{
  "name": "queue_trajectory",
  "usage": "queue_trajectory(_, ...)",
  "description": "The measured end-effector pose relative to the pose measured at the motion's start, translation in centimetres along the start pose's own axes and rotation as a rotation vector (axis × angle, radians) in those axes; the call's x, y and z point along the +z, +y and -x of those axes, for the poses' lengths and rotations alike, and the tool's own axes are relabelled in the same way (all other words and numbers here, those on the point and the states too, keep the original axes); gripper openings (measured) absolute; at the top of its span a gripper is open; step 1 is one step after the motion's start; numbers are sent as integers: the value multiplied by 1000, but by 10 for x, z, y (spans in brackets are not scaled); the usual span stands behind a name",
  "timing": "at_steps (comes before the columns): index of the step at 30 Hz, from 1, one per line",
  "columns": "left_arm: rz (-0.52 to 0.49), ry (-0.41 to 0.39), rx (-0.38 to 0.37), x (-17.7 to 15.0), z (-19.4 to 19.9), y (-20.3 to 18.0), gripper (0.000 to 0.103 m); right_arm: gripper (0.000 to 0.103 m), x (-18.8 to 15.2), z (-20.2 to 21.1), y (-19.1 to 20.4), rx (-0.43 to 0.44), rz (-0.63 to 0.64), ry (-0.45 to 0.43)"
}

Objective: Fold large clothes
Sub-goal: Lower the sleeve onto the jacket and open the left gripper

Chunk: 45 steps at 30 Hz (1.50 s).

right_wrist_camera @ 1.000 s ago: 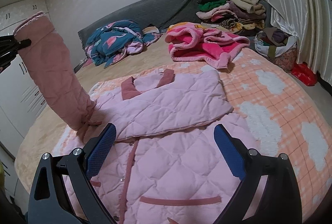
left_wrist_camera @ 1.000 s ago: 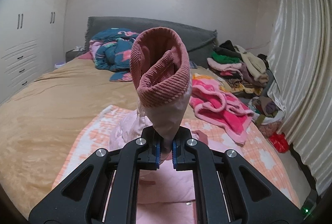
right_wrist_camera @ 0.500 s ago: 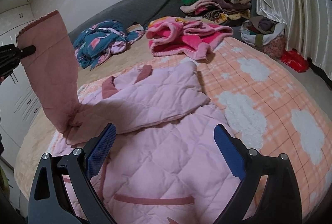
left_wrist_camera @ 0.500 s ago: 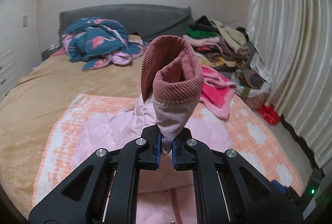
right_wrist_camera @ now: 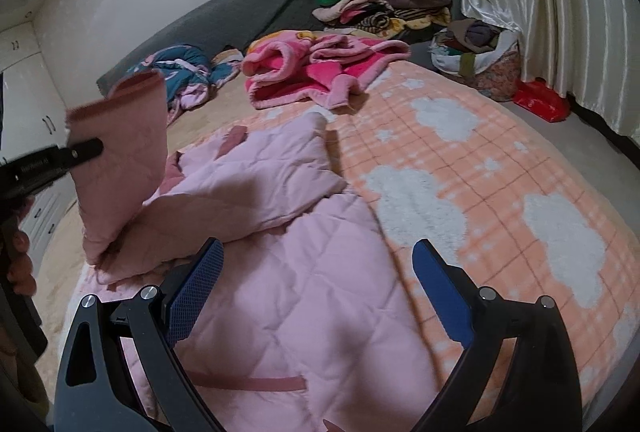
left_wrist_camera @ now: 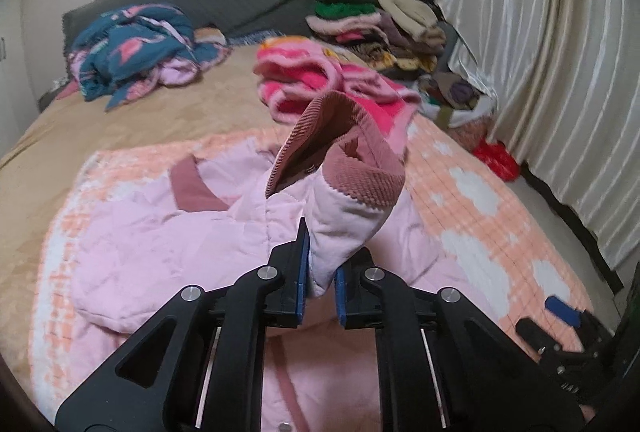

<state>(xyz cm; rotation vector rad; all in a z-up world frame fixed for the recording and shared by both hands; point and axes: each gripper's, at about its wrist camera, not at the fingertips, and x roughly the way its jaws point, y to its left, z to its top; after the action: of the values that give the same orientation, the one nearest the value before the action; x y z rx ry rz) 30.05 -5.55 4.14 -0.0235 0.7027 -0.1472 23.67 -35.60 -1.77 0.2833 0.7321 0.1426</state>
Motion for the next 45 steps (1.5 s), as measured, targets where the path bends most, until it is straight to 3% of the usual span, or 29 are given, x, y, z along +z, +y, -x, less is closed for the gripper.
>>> queue_trajectory(6,-46,90,-45,-26,-34,-18,11,95,1,1,-12,-35,-10,3)
queue_trajectory(9,-81,138,-78,-41,-45,-26,23,95,0,-1,-14,-45,-9,12)
queue_trajectory(11,-98,164,-121,-48,-49,-32,43,95,0,-2,-14,-46,-10,16)
queue_trajectory(14,-141,176,-149,-59,-46,-37,56,95,0,-4,-15,-48,-9,21)
queue_trajectory(18,-122,188,-197,-64,-35,-28,69,95,0,-7,-16,-57,-23,27)
queue_trajectory(22,-39,151,-129,-56,-24,4,91,95,0,-14,-10,-31,-27,41)
queue_trajectory(28,149,83,88,-32,-24,90,94,95,-4,-47,32,107,-54,127)
queue_trajectory(31,183,43,193,-26,-24,123,94,95,-9,-72,60,153,-51,191)
queue_trajectory(35,199,16,255,-27,-24,152,94,95,-13,-100,89,161,-27,213)
queue_trajectory(40,197,39,260,-33,-32,171,94,94,-17,-134,98,171,-107,264)
queue_trajectory(41,202,38,247,-34,-32,173,94,92,-18,-137,97,184,-127,273)
queue_trajectory(44,229,30,232,-35,-31,183,94,72,-22,-145,97,164,-148,276)
queue_trajectory(45,228,30,234,-34,-30,186,94,44,-20,-144,98,180,-139,258)
